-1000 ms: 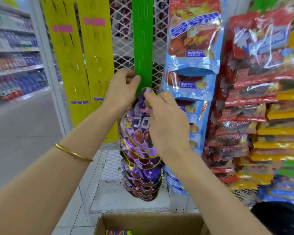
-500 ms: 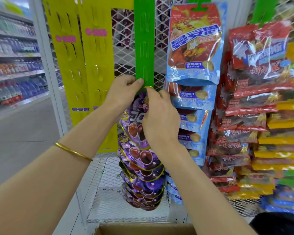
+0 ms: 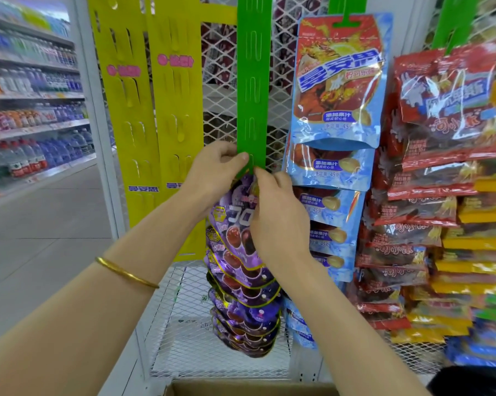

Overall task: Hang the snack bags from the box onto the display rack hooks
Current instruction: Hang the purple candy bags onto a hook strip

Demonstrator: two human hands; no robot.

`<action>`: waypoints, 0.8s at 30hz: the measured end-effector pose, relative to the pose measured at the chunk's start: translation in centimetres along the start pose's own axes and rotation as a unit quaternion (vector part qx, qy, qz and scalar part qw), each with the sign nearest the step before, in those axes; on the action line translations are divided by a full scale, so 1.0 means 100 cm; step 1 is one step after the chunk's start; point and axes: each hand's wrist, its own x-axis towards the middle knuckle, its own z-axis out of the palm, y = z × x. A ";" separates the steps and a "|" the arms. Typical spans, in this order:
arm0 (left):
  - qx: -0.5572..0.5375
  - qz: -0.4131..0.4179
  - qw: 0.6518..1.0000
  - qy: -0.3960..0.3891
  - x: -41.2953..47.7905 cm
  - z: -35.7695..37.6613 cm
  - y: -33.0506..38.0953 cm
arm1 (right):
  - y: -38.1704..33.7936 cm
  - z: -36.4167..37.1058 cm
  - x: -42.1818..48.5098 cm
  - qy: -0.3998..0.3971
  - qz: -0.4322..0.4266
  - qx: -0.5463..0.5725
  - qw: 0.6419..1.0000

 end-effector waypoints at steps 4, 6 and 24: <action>0.033 0.025 0.999 -0.019 -0.013 0.001 -0.014 | 0.006 0.020 -0.011 0.067 -0.051 0.017 0.996; 0.042 0.032 0.999 -0.009 -0.015 0.002 -0.016 | 0.008 0.029 -0.020 0.150 -0.072 0.024 0.986; 0.100 0.150 0.979 0.093 -0.121 0.008 -0.074 | 0.061 0.095 -0.121 0.201 -0.141 0.020 0.969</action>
